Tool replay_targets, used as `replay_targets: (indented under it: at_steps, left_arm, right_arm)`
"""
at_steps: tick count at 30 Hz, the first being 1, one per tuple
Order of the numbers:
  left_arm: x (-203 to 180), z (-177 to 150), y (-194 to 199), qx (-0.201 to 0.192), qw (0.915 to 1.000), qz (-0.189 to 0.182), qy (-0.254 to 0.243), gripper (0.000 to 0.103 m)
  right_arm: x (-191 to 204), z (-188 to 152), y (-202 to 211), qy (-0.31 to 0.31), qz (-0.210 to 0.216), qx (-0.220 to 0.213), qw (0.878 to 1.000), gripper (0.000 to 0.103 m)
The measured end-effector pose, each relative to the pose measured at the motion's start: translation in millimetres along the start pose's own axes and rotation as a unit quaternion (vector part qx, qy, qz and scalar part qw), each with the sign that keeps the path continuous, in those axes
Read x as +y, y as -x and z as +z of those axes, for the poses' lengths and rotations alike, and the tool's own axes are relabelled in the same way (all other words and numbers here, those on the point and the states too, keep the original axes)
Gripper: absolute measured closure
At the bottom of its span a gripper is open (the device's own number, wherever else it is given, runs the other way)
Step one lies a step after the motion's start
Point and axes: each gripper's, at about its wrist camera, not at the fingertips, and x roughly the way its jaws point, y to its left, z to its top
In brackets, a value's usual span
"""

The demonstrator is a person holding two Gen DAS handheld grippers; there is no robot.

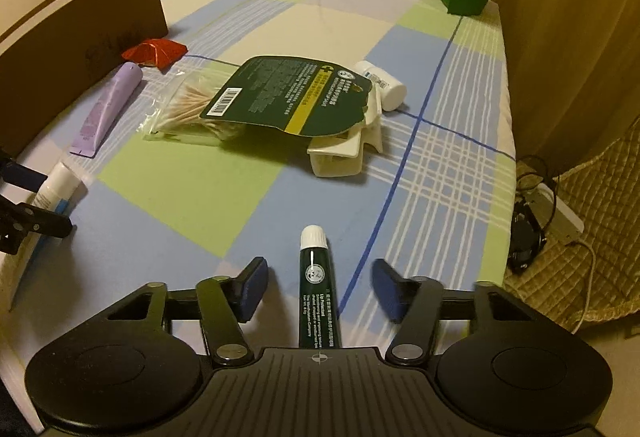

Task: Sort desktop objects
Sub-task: 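Carry the white tube and green tube over the cardboard box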

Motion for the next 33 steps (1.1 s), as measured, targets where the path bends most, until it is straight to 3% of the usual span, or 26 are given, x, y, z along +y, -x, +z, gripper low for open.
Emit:
replay_targets:
  at_steps: [2,4,7,15,21,33]
  left_arm:
    - [-4,-3,3,-0.006,0.9999,-0.006,-0.010,0.066]
    - [-8,-6,5,-0.011,0.9997,-0.010,-0.019,0.077]
    - [-12,-11,7,-0.016,0.9995,-0.012,-0.024,0.077]
    - [0,-26,26,-0.027,0.9990,-0.035,-0.003,0.078]
    - [9,-21,59,-0.064,0.9971,-0.040,-0.001,0.079]
    - [39,0,130,-0.143,0.9882,-0.054,-0.006,0.078]
  right_arm:
    - [3,-1,0,0.004,-0.003,0.000,1.000,0.060]
    - [6,-1,1,0.003,0.001,-0.001,1.000,0.070]
    - [9,-2,7,-0.013,0.013,-0.004,1.000,0.088]
    - [17,-5,21,-0.057,0.044,-0.011,0.997,0.088]
    - [24,-5,33,-0.087,0.065,-0.017,0.994,0.088]
    - [49,29,58,-0.132,0.087,-0.048,0.986,0.088]
